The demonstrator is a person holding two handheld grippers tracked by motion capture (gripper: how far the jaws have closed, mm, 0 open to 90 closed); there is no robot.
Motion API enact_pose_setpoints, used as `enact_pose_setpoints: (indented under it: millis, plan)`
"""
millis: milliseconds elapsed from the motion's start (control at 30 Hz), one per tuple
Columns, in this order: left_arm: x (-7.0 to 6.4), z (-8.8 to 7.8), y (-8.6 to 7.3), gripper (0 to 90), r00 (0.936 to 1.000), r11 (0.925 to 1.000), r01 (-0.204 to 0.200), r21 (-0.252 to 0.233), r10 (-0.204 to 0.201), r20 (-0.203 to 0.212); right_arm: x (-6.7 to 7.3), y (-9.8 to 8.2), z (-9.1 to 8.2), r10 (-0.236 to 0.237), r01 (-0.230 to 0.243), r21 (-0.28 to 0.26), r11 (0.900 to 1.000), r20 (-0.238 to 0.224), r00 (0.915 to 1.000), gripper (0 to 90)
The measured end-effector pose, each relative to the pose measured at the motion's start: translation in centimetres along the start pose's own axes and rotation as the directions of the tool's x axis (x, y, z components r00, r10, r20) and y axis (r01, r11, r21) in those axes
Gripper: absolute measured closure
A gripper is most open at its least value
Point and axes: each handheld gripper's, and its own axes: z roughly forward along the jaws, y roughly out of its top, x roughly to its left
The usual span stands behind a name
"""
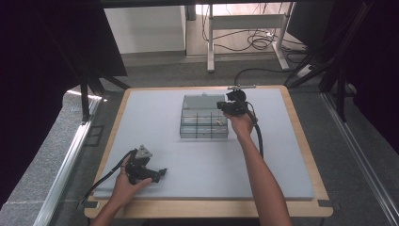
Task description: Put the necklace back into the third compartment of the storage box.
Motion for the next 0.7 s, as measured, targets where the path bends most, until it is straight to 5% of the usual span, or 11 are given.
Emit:
enact_pose_setpoints:
  millis: [300,700]
  plan:
    - [0.0,0.0,0.0,0.0,1.0000,1.0000,0.000,0.001,0.000,0.000,-0.3,-1.6,1.6,-0.027,0.025,0.070,0.997,0.030,0.9992,83.1]
    - [0.0,0.0,0.0,0.0,1.0000,1.0000,0.001,0.000,-0.001,0.001,-0.9,-2.1,1.4,-0.013,0.011,0.072,0.997,0.023,0.9997,79.4]
